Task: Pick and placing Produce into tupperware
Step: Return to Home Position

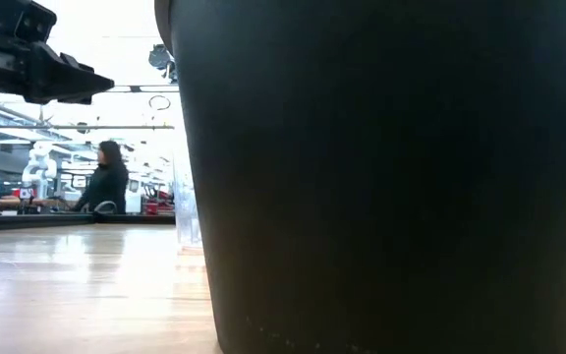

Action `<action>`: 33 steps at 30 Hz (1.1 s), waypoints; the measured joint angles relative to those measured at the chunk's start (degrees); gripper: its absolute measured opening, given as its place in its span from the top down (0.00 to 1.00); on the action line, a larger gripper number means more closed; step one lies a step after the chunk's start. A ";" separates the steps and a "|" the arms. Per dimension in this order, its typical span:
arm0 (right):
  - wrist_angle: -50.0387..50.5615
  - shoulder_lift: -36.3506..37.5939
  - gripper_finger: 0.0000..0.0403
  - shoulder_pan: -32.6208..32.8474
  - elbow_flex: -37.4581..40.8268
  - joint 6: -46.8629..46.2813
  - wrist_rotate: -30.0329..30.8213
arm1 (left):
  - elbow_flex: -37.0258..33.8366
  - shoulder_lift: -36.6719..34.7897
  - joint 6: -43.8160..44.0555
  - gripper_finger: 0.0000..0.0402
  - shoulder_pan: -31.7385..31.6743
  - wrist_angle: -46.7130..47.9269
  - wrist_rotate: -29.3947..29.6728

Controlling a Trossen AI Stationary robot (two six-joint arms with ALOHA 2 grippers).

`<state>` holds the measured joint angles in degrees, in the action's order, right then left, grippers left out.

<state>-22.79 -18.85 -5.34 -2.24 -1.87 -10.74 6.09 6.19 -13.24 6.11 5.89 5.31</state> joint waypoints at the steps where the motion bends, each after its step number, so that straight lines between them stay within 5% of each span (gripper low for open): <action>1: 0.22 0.00 1.00 0.00 0.00 0.02 -0.02 | 0.00 -0.01 0.44 0.99 0.00 0.49 0.59; 26: 0.84 0.00 1.00 0.00 0.00 0.42 -0.07 | 0.00 -0.01 1.19 0.99 -0.02 1.18 0.71; 33: 0.81 0.00 1.00 0.00 0.00 -0.22 -0.07 | 0.00 0.01 2.34 0.99 0.00 1.99 -3.64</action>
<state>-21.98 -18.85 -5.34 -2.24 -2.09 -10.81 6.09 6.20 -10.90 6.11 7.88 1.67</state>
